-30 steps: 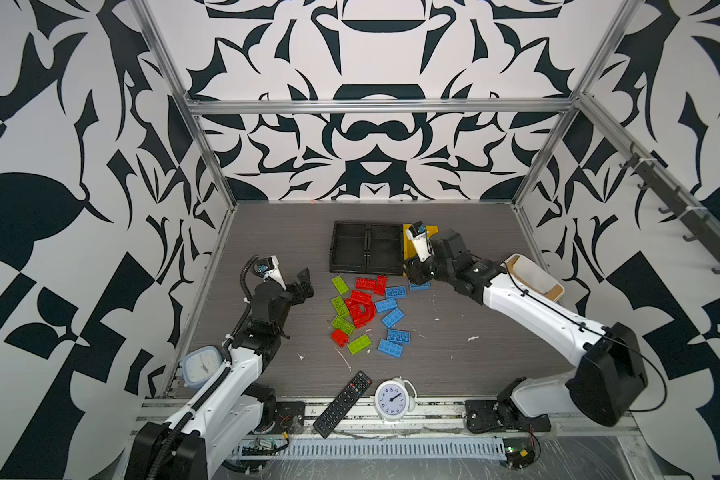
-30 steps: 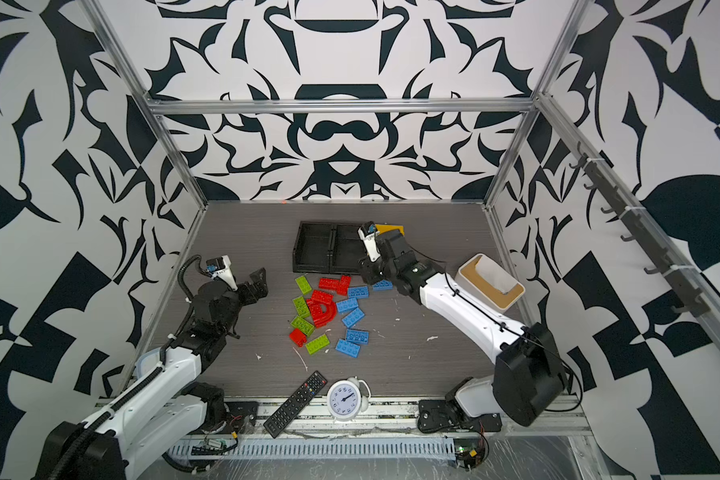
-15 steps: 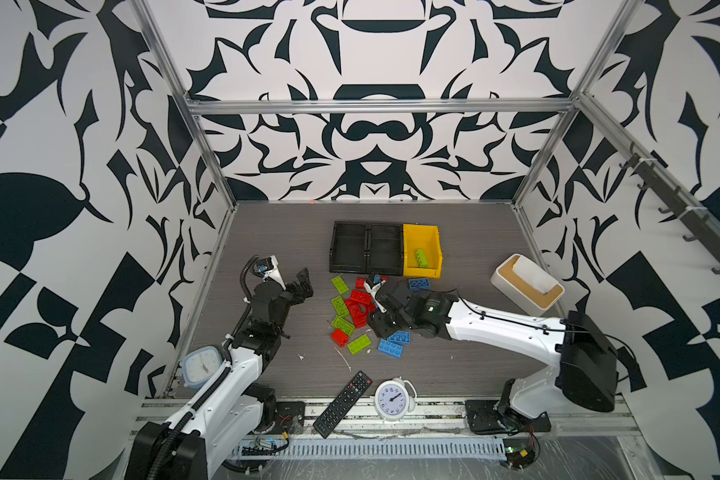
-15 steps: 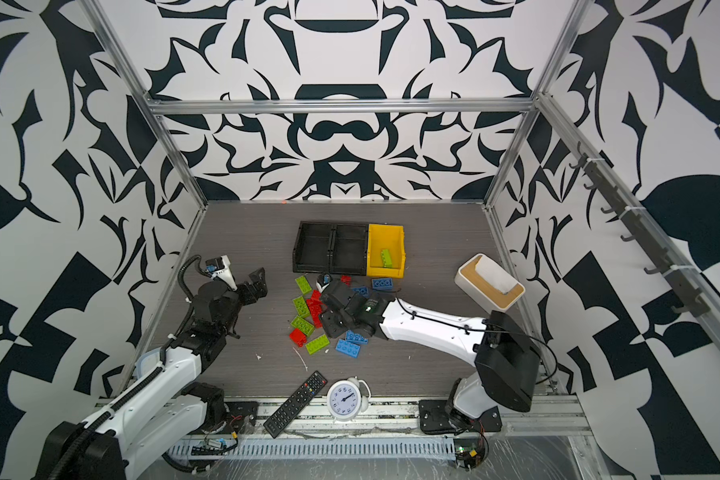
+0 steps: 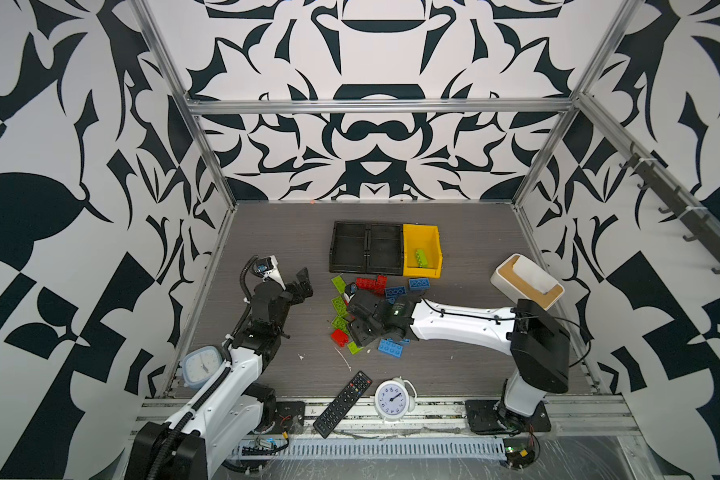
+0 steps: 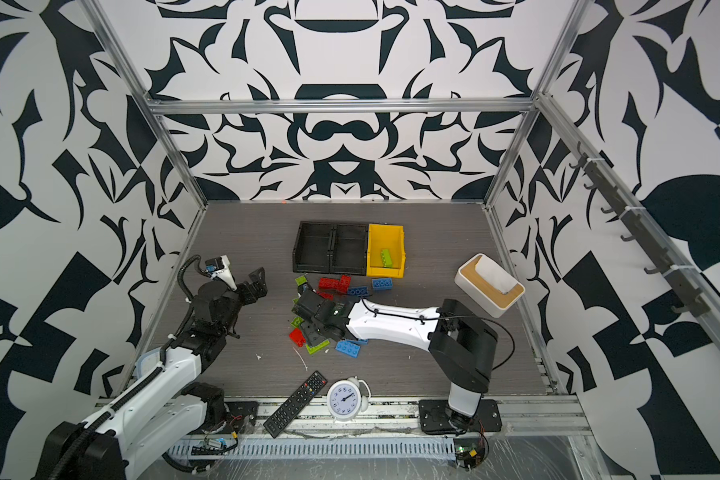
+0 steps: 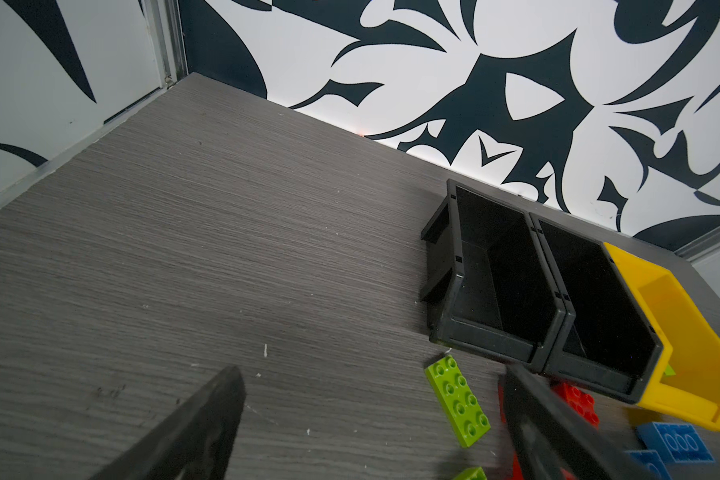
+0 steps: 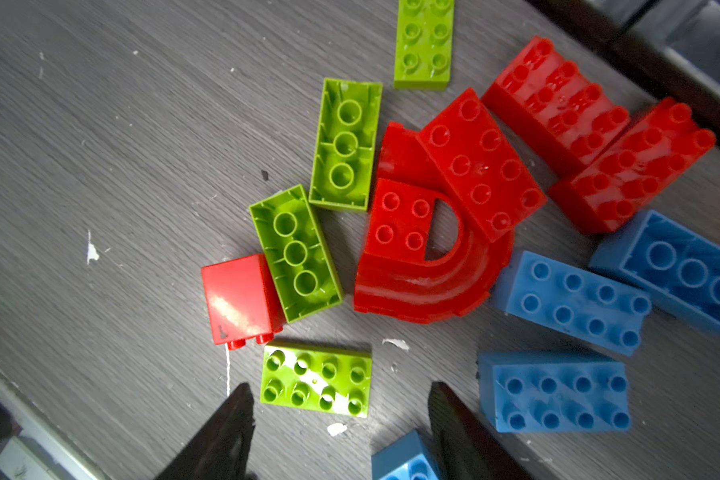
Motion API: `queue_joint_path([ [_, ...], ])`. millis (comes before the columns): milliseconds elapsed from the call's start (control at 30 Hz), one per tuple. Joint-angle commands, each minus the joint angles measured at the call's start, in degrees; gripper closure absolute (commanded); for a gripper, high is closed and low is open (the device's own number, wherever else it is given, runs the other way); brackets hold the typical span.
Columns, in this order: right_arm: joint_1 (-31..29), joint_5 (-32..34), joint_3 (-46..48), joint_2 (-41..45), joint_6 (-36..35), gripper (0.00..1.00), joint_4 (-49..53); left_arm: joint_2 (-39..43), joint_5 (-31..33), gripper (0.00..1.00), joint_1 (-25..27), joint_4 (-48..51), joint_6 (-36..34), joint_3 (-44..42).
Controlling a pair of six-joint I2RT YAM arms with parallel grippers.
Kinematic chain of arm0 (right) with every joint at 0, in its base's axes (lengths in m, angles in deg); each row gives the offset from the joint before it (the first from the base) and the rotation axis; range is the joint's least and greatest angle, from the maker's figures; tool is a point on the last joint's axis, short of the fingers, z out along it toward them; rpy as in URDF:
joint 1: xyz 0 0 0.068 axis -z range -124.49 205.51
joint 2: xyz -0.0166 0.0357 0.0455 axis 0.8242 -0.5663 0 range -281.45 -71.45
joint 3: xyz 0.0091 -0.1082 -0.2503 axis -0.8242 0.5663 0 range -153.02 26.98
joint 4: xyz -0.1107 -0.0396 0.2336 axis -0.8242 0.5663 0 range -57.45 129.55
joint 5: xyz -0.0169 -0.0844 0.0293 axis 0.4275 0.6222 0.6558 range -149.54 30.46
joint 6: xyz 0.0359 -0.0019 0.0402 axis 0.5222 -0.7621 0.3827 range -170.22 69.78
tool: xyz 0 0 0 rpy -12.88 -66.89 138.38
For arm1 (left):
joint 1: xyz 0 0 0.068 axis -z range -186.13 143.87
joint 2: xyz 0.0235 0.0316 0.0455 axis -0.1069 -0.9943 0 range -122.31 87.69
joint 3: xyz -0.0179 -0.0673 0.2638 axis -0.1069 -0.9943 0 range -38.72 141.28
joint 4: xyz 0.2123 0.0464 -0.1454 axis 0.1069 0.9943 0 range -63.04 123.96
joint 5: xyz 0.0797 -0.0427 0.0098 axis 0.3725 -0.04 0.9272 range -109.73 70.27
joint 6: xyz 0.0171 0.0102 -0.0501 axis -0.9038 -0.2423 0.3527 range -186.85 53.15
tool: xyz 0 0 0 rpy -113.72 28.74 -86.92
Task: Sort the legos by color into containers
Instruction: 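Move the right gripper back over the pile toward another lime-green brick, then grasp the lime-green 2x4 brick with the right gripper and lift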
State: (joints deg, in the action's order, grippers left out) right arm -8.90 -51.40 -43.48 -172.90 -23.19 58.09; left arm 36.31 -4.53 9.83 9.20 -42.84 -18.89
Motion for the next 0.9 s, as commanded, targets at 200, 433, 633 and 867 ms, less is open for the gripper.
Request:
queue_joint_path([
  [200,-1.88,0.3,-4.32,-3.93,-0.41,0.27,4.14,1.01,0.88,0.01,-0.23,-0.08,0.27,-0.75],
  [433,-2.64,-0.27,-5.12,-6.34,0.04,0.24,5.39,0.58,0.44,0.01,-0.23,-0.61,0.12,-0.94],
  [633,-2.66,-0.87,-5.2,-7.59,0.19,0.23,5.44,0.84,0.53,0.01,-0.23,-0.39,0.02,-0.83],
  [867,-2.6,-2.42,-5.75,-9.21,-0.03,0.21,5.43,0.49,0.03,0.01,-0.23,-0.72,-0.28,-0.85],
])
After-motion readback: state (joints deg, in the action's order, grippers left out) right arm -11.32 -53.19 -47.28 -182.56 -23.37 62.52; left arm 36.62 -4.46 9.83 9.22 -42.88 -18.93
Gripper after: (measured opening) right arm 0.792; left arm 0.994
